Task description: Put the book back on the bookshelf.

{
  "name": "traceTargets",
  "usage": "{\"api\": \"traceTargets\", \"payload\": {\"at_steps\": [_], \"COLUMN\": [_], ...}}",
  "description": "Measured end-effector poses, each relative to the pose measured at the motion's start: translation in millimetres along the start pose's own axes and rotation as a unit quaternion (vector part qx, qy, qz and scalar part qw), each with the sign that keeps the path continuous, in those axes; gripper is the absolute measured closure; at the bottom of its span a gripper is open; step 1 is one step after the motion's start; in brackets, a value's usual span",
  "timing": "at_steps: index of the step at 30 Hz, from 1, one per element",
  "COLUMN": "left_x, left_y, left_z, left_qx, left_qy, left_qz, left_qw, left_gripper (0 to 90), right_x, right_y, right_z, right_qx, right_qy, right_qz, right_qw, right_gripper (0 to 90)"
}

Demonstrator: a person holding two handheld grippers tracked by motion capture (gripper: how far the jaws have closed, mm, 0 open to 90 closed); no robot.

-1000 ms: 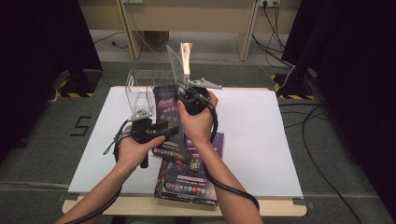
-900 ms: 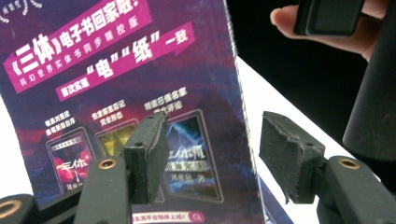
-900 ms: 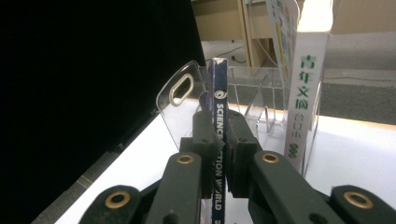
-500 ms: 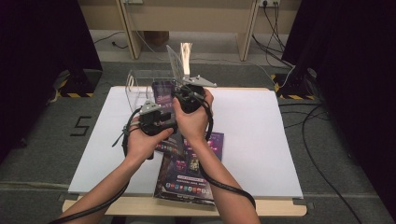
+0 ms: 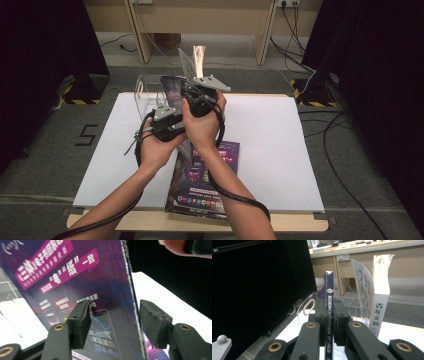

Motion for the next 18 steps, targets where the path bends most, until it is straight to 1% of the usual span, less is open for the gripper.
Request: {"api": "traceTargets", "payload": {"at_steps": [1, 3, 5, 7, 11, 12, 13, 16, 18], "left_x": [0.3, 0.6, -0.2, 0.0, 1.2, 2.2, 3.5, 7.1, 9.6], "left_y": [-0.7, -2.9, -4.6, -6.6, -12.5, -14.9, -17.3, -23.2, -27.2], "left_z": [0.4, 1.3, 0.8, 0.1, -2.5, -3.3, -3.7, -5.1, -7.4], "left_qx": [0.001, 0.001, -0.002, -0.002, 0.007, 0.012, 0.014, 0.020, 0.023], "left_qy": [0.000, 0.003, 0.001, -0.003, -0.017, -0.016, -0.014, -0.014, -0.013], "left_qz": [-0.001, 0.002, -0.003, -0.012, -0.021, -0.019, -0.015, -0.022, -0.023], "left_qw": [1.0000, 1.0000, 1.0000, 0.9999, 0.9996, 0.9996, 0.9997, 0.9995, 0.9994], "left_gripper": [44.3, 45.2, 47.8, 50.3, 57.9, 60.3, 63.0, 68.3, 71.5], "right_x": [0.2, -0.3, 1.5, 2.9, 4.0, 4.8, 5.8, 9.4, 12.1], "right_y": [-0.6, -2.1, -3.9, -5.2, -8.4, -9.5, -11.2, -15.4, -18.5], "right_z": [0.5, 1.0, 1.9, 1.7, 2.5, 1.9, 1.8, 2.4, 3.8], "right_qx": [0.000, 0.004, 0.003, 0.008, 0.018, 0.023, 0.029, 0.041, 0.048], "right_qy": [-0.002, -0.006, -0.007, -0.009, -0.009, -0.010, -0.009, -0.003, 0.004], "right_qz": [0.003, -0.001, 0.002, 0.000, -0.004, -0.004, -0.011, -0.017, -0.027], "right_qw": [1.0000, 1.0000, 1.0000, 0.9999, 0.9998, 0.9997, 0.9995, 0.9990, 0.9985], "right_gripper": [84.7, 84.6, 84.5, 84.4, 84.0, 83.5, 82.4, 80.7, 79.3]}}
Point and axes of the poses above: each handheld gripper's, and its own axes: z roughly forward along the jaws, y roughly out of its top, x roughly to its left, the point moved 8 cm from there along z, roughly forward along the jaws, and after that the axes turned 10 degrees about y, right-handed, at the moved point
